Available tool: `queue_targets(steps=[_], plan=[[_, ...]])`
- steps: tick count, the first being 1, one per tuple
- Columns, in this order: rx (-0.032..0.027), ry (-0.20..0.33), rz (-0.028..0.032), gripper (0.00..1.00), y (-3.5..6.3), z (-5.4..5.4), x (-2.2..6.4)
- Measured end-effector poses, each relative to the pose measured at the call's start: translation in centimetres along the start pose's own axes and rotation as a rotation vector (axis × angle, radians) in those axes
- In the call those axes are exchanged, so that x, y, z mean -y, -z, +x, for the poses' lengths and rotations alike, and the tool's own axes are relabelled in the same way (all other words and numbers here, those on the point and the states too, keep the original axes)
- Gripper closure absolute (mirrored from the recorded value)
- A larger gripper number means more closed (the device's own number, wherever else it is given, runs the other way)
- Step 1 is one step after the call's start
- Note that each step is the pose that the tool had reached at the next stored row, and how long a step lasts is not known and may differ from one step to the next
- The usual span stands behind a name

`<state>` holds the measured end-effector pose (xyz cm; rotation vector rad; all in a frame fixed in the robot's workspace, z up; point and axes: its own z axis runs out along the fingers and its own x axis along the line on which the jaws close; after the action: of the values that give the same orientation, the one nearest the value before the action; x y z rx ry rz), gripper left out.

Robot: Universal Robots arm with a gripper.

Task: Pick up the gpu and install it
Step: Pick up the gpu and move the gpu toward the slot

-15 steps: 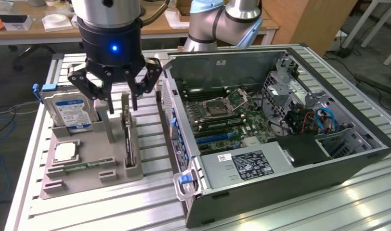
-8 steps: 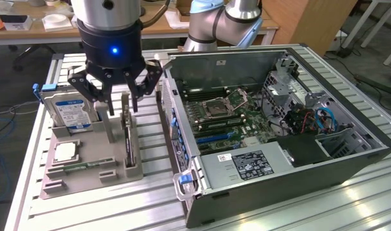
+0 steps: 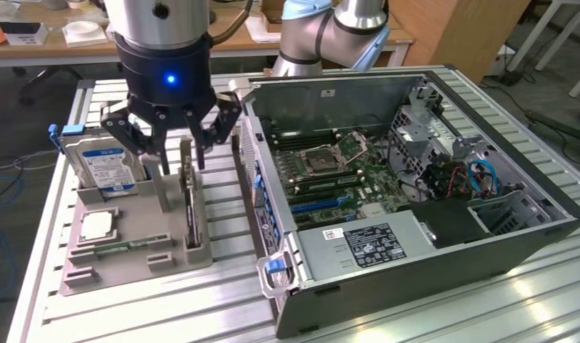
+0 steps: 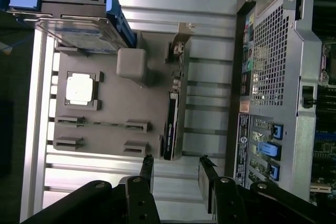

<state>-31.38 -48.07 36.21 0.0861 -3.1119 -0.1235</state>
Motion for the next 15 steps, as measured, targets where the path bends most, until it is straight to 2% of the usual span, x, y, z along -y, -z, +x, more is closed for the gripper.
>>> queue_targets(steps=[15], plan=[[-0.0004,0.002,-0.0021,0.53,-0.86,0.00,0.25]])
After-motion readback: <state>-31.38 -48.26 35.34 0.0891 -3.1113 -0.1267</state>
